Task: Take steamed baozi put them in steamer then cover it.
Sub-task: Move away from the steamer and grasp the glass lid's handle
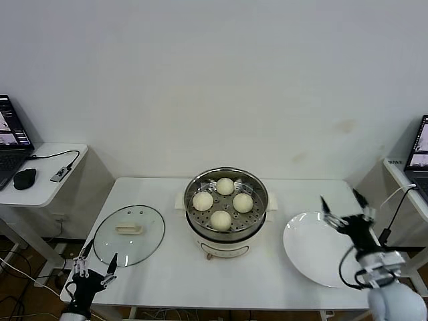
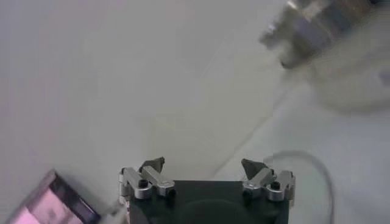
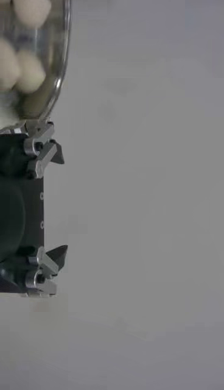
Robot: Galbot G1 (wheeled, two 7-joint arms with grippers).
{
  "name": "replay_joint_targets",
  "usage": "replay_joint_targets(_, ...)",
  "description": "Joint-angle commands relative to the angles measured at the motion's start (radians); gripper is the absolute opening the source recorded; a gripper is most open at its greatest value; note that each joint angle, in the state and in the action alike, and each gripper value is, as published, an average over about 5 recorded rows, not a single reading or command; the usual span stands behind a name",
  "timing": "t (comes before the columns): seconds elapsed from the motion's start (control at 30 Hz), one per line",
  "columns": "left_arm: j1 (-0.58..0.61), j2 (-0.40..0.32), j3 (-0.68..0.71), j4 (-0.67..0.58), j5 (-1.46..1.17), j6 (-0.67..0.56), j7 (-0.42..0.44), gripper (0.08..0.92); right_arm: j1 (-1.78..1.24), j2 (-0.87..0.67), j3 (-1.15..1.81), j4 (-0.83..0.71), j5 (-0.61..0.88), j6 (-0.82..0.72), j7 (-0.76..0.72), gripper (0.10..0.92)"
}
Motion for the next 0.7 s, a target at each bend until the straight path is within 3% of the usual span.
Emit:
replay_joint_targets(0.03,-0.182,0.100,0.017,0.248,0.354,-0.067,-0.050,0.823,-0.143,0.136,0.179,0.035,0.004,0.013,0.045,0.823)
replay_joint_targets(0.27,-0.323,0.126,0.088,0.343,0.365,-0.069,-0.041,0.823,-0.152,0.166,0.180,0.036,0.033,0.020,0.070,0.823)
replay_joint_targets(0.7,-0.477,0.104,0.191,0.415,0.380,-0.066,-0.002,0.823,-0.164,0.162,0.193,0.037,0.050,0.025,0.078,0.823)
